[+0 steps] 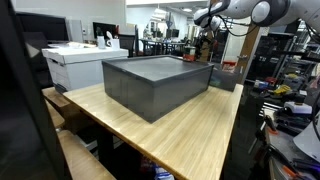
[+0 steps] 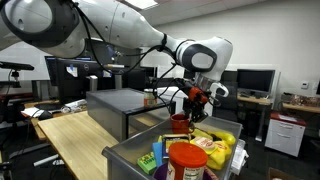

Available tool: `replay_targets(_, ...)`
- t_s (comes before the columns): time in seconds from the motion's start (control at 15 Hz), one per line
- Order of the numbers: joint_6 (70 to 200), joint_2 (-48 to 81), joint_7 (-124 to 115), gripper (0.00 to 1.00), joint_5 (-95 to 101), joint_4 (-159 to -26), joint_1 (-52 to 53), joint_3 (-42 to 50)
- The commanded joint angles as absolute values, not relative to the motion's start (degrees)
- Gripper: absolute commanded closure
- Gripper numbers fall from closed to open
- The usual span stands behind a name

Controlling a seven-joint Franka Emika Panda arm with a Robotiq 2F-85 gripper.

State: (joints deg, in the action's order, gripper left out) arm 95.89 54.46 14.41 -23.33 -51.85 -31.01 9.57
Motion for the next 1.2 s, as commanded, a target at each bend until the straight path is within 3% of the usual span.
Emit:
replay_targets(0.0,94.32,53.92,13.86,0.89,-23.42,-50.79,-30.62,9.25)
replay_targets(0.07,94.63,53.53,14.04,0.97,-23.45,-50.94,-30.4,9.27)
replay_targets(0.27,95.72,52.07,14.77,1.0,-23.53,-52.04,-29.89,9.3)
replay_targets(1.13,113.4,36.12,19.81,0.98,-23.02,-70.42,-25.12,10.91)
